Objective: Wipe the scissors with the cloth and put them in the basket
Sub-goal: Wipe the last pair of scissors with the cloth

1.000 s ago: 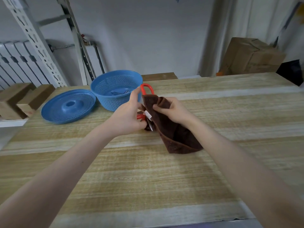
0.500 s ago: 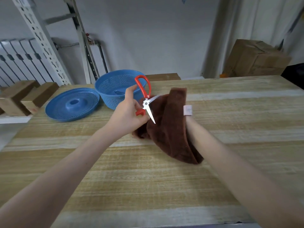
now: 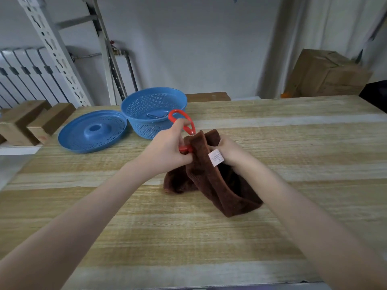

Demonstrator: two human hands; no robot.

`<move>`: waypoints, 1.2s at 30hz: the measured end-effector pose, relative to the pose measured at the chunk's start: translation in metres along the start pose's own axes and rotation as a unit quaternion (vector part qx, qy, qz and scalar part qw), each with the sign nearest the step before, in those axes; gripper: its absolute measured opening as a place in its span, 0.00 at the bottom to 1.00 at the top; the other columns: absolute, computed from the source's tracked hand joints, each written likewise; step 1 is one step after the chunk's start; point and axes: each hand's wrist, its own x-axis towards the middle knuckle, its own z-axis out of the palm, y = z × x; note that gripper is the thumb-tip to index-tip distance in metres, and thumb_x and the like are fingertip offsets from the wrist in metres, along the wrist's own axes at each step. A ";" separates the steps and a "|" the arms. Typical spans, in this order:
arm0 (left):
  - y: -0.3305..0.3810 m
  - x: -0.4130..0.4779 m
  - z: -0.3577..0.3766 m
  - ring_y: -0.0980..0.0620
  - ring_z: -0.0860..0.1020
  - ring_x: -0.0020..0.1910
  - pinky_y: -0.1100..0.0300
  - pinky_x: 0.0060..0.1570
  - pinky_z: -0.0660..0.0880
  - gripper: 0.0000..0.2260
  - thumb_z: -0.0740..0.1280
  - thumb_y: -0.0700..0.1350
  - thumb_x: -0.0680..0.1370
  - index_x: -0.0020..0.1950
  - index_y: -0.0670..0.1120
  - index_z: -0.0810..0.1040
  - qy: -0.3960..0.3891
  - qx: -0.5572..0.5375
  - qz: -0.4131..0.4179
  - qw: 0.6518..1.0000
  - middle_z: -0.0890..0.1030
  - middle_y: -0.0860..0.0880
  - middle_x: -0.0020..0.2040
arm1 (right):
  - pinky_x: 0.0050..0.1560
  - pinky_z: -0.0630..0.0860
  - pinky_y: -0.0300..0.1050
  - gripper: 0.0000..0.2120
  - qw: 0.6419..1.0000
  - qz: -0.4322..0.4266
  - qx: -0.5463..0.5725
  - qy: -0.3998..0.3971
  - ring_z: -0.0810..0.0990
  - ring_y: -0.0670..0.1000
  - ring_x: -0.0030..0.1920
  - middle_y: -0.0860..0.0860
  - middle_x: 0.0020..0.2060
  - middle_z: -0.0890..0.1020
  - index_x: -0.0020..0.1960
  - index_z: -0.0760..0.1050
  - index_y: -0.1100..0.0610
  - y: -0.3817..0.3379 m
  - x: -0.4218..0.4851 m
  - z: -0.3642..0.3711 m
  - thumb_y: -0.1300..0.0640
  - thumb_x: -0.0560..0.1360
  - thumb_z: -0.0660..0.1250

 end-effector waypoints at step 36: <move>0.004 0.010 -0.010 0.58 0.70 0.22 0.68 0.21 0.70 0.14 0.62 0.49 0.77 0.46 0.39 0.79 -0.135 -0.580 -0.358 0.720 0.74 0.50 0.30 | 0.51 0.79 0.48 0.12 0.941 0.036 0.325 0.090 0.84 0.54 0.49 0.55 0.48 0.86 0.56 0.80 0.61 0.001 0.002 -0.003 0.56 0.80 0.62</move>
